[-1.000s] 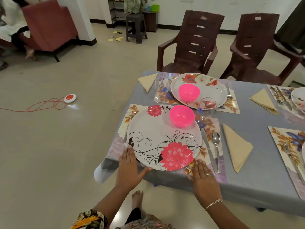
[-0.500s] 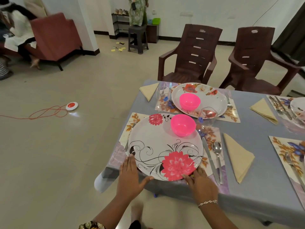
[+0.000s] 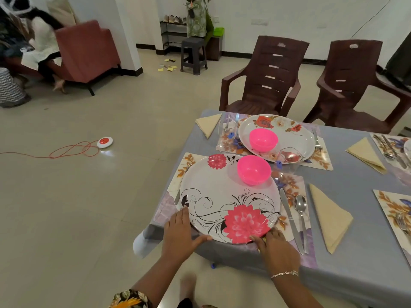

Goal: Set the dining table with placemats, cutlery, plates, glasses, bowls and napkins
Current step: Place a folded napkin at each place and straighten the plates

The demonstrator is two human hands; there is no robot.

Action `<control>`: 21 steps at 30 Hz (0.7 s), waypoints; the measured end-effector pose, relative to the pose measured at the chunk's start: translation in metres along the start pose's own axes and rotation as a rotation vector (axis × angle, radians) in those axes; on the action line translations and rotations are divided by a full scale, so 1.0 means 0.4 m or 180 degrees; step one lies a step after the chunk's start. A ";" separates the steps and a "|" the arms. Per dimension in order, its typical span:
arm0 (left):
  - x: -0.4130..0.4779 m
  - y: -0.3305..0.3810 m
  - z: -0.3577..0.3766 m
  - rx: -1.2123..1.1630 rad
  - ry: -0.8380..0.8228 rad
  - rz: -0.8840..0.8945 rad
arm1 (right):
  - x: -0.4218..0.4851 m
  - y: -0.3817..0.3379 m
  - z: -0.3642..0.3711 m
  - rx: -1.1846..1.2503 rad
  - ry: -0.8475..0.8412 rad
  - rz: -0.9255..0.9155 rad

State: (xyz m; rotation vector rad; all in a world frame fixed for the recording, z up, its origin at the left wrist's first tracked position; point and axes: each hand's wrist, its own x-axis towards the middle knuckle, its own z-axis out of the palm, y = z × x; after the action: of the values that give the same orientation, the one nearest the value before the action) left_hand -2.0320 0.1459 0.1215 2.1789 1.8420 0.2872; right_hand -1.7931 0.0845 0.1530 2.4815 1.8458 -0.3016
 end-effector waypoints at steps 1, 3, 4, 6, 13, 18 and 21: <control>0.005 -0.005 -0.007 -0.0118 0.0061 -0.0001 | -0.002 0.001 0.001 0.0060 0.0021 0.0026; 0.030 -0.017 -0.035 -0.0477 0.0385 -0.0215 | -0.008 0.003 -0.001 0.0408 0.0146 0.0173; 0.050 -0.028 -0.048 -0.0423 0.0573 -0.0254 | -0.010 0.004 -0.010 0.0669 0.0271 0.0313; 0.094 -0.065 -0.058 -0.0194 0.0409 -0.0171 | -0.004 0.001 -0.031 0.0958 0.0565 0.0556; 0.212 -0.142 -0.060 0.0290 -0.0432 0.0306 | 0.118 -0.051 -0.004 0.0237 0.0863 -0.0533; 0.272 -0.154 -0.066 0.0479 -0.0627 0.0449 | 0.177 -0.125 -0.005 -0.0019 0.0893 -0.1075; 0.298 -0.166 -0.067 0.0542 -0.0681 0.0537 | 0.200 -0.150 -0.005 -0.0044 0.0803 -0.1157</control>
State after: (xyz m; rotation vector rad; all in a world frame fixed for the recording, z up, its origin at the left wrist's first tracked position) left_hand -2.0822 0.2754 0.1219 2.3781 1.6230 -0.0716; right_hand -1.8278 0.1780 0.1462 2.2495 2.3882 0.0204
